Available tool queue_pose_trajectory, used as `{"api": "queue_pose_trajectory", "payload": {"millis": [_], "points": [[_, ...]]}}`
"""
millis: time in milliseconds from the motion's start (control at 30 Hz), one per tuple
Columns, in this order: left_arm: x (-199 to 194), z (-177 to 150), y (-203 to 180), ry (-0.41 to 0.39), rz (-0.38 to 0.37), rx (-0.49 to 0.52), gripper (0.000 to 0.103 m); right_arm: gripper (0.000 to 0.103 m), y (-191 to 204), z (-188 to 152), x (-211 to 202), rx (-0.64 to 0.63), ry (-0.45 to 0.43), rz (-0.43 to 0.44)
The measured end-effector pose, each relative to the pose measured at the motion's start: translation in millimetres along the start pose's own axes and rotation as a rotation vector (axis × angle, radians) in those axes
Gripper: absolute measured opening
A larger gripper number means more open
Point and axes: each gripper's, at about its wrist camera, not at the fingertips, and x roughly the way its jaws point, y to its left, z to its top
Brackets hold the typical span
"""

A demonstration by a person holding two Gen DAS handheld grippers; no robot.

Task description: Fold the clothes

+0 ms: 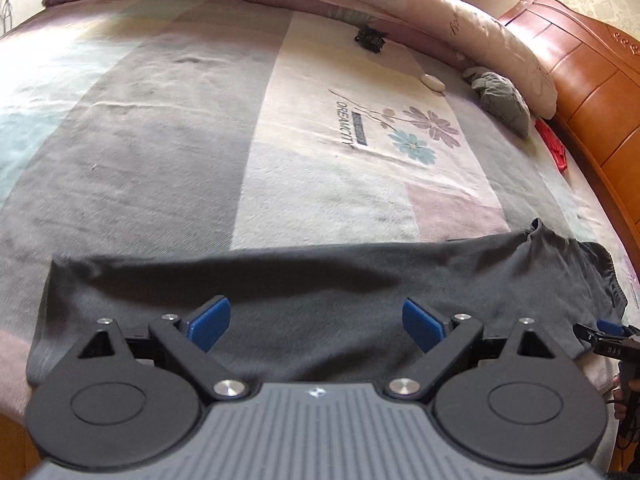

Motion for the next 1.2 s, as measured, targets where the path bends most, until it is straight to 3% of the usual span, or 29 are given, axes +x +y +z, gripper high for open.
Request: {"api": "queue_pose_trajectory", "payload": {"millis": [100,333,500,733,833,900,1000,1200], "points": [[21.9,10.5,-15.4,-0.002,-0.065,0.041,0.093,0.103,1.0,0.6,0.0,0.000,0.004,-0.006],[39.9,11.6,23.2,0.000,-0.062,-0.082,0.093,0.103,0.5,1.6,0.6,0.001,0.008,-0.005],[10.2,10.9,52.5,-0.016,0.108,-0.101,0.093,0.103,0.6,1.1,0.8,0.004,0.006,-0.004],[-11.2,-13.8,68.8,-0.002,0.014,-0.106,0.094,0.103,1.3,0.8,1.2,0.006,0.004,-0.008],[-3.8,-21.4,72.9,0.026,0.107,-0.132,0.093,0.103,1.2,0.9,0.6,0.004,0.006,-0.008],[-6.6,-21.0,69.7,0.014,0.158,-0.143,0.093,0.103,0.9,1.7,-0.8,-0.001,0.013,-0.006],[-17.9,-15.7,52.8,-0.013,0.176,-0.096,0.093,0.103,-0.6,5.7,-5.5,0.012,0.037,0.004],[-27.0,-8.4,-2.0,-0.041,0.110,0.019,0.093,0.103,22.1,21.3,-20.2,-0.065,-0.042,0.108]]}}
